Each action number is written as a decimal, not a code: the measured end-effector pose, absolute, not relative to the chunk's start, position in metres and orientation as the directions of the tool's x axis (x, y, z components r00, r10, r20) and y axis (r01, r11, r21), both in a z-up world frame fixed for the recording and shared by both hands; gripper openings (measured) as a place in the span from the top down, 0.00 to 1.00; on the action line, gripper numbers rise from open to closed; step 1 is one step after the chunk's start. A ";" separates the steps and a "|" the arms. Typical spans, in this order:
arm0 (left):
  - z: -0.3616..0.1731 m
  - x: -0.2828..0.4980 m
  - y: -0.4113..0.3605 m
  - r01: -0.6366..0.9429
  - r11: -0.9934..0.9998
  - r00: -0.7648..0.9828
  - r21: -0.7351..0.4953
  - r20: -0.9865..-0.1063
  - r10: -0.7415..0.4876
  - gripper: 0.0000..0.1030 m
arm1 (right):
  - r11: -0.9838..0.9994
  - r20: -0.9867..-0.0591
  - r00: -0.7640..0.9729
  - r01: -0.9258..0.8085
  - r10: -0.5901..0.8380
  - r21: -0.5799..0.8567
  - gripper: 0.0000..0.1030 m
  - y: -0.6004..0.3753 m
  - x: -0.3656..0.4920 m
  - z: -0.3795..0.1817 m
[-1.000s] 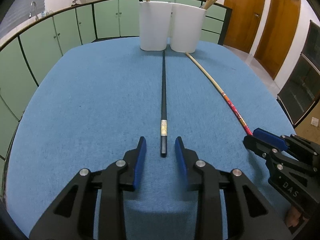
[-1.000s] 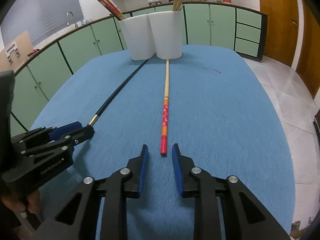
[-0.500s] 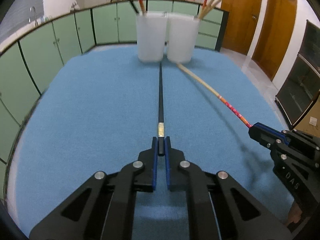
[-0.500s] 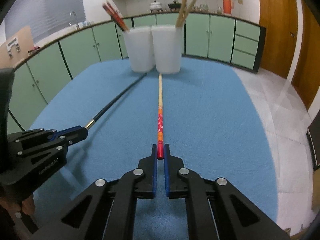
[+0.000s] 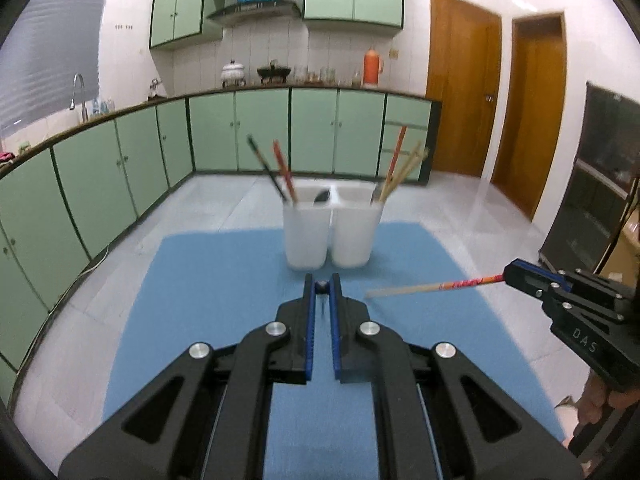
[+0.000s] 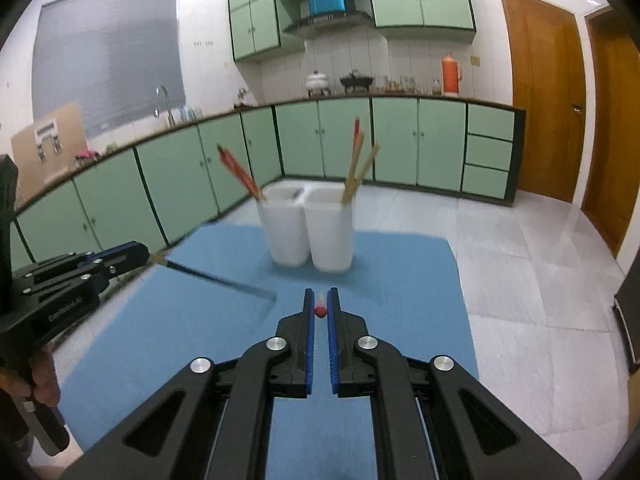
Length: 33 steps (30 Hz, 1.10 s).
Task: Organize utensils
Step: 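Carry both chopsticks to the white holder and drop them in while both tools open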
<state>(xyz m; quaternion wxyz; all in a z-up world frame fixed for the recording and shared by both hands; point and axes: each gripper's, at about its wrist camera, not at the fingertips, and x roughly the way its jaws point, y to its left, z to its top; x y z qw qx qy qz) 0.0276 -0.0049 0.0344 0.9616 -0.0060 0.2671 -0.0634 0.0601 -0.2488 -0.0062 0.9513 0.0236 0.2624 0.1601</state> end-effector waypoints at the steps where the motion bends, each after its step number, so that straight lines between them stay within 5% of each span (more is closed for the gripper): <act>1: 0.038 0.029 -0.003 0.122 0.991 0.853 -0.053 -0.505 -0.132 0.95 | 0.945 -0.480 0.815 -0.299 0.325 0.132 0.94 -0.249 0.062 0.001; 17: 0.079 0.065 0.002 0.177 0.977 0.875 -0.122 -0.435 -0.213 0.95 | 0.912 -0.408 0.819 -0.395 0.404 0.110 0.94 -0.238 0.102 0.065; 33: 0.158 0.134 -0.005 0.119 0.989 0.973 -0.083 -0.191 -0.133 0.95 | 0.925 -0.223 0.897 -0.370 0.381 0.089 0.94 -0.227 0.178 0.148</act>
